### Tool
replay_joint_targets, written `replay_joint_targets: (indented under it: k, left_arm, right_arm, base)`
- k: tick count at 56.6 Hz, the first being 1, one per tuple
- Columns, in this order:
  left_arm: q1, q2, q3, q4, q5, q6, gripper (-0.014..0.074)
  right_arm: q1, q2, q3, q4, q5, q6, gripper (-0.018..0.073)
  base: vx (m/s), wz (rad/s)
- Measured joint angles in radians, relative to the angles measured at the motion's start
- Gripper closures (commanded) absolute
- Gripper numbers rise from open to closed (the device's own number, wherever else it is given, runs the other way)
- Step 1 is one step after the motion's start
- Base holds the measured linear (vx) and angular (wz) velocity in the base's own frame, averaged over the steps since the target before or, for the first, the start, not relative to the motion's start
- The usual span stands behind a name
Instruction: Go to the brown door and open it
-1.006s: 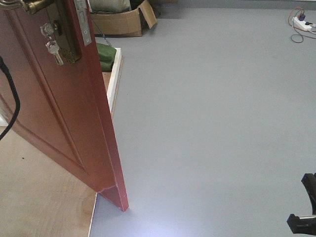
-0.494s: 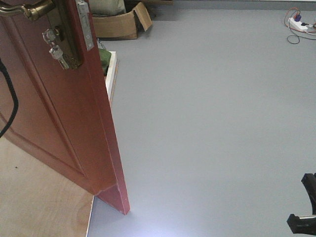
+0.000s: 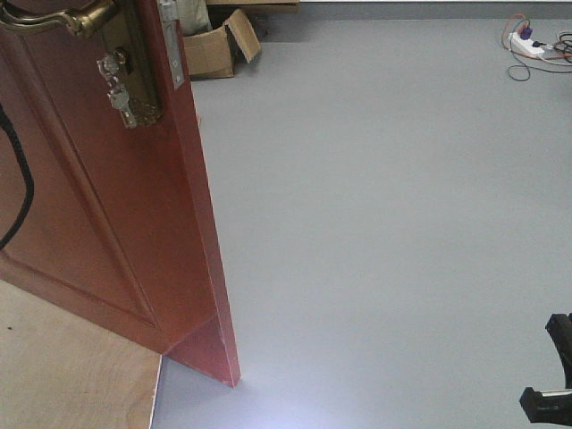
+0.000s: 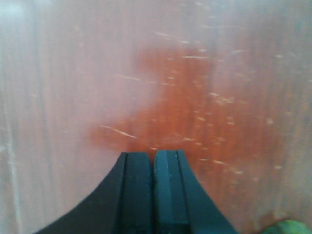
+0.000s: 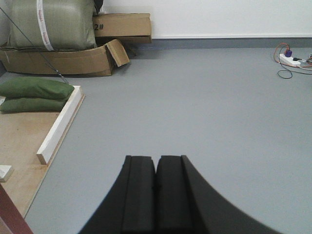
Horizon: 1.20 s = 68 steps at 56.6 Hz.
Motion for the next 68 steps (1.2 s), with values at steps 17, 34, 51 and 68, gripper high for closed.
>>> replay_joint_targets:
  k: [17,34,51,68]
  left_arm:
    - [0.000,0.001,0.000,0.000,-0.001,0.000,0.0545]
    - [0.000,0.001,0.000,0.000,-0.002,0.000,0.0545]
    - [-0.001,0.001,0.000,0.001,-0.007,0.000,0.0545]
    - [-0.001,0.004,0.000,0.000,0.000,0.000,0.0545]
  right_arm:
    - [0.000,0.000,0.000,0.000,0.000,0.000,0.0559]
    - [0.000,0.000,0.000,0.000,0.000,0.000,0.0559]
    - [0.000,0.000,0.000,0.000,0.000,0.000,0.0559]
    - [0.000,0.000,0.000,0.000,0.000,0.000,0.0559]
  base:
    - [0.15,-0.02]
    - [0.19,0.04]
    - [0.22,0.06]
    - [0.19,0.03]
